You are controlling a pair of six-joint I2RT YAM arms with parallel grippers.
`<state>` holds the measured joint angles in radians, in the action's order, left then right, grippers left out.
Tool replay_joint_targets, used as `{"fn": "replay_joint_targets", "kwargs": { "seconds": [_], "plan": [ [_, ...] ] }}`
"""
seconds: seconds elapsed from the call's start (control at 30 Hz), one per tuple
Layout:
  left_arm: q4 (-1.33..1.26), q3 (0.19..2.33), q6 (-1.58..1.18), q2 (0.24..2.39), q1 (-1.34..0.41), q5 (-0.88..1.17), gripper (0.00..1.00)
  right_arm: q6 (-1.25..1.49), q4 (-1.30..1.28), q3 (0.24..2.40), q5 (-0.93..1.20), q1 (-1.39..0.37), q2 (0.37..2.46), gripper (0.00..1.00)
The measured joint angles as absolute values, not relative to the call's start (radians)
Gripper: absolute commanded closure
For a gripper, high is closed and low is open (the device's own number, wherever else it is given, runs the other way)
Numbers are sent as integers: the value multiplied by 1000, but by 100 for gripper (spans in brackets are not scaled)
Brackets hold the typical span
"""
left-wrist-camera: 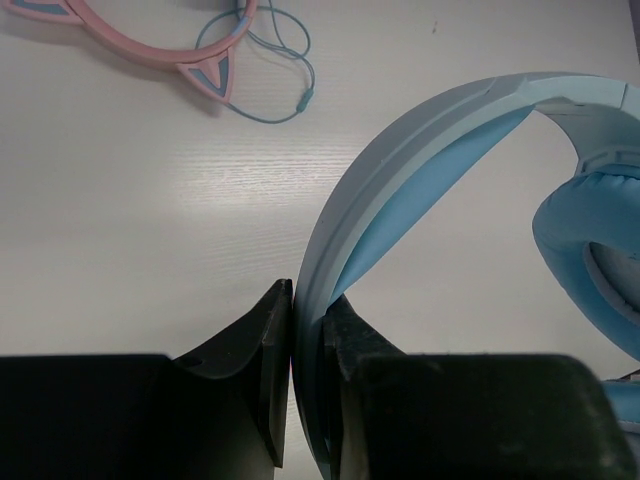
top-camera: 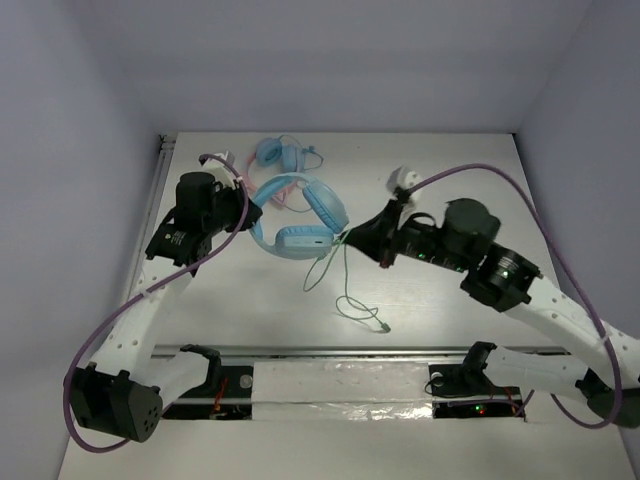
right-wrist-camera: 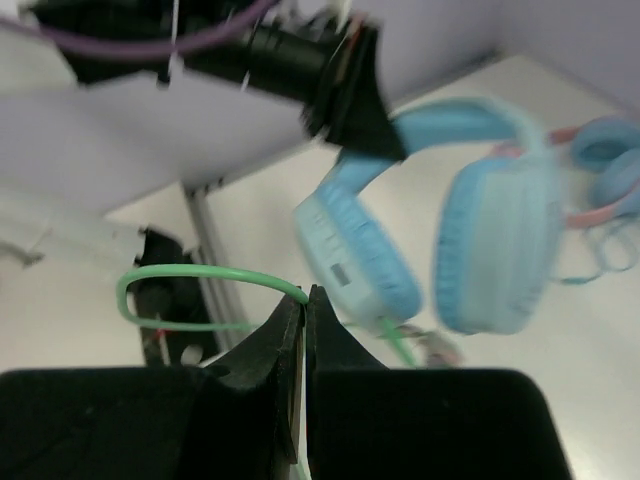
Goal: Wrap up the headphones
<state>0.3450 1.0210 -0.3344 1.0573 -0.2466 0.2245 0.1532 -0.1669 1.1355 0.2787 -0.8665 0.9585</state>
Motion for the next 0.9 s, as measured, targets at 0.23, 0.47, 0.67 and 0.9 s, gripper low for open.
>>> {"fn": "replay_joint_targets", "kwargs": {
  "seconds": [0.23,0.47,0.67,0.9],
  "plan": [
    [319,1021,-343,1067,-247,226,100,125,-316,1174,141,-1115,1111,100],
    [306,971,-342,1077,-259,178,100,152,-376,1311,14,-1153,1228,100],
    [352,905,-321,1055,-293,104,100,167,-440,1463,-142,-1153,1293,100],
    [413,900,-285,946,-300,64,100,178,-536,1504,-250,-1153,1378,100]
  ]
}}
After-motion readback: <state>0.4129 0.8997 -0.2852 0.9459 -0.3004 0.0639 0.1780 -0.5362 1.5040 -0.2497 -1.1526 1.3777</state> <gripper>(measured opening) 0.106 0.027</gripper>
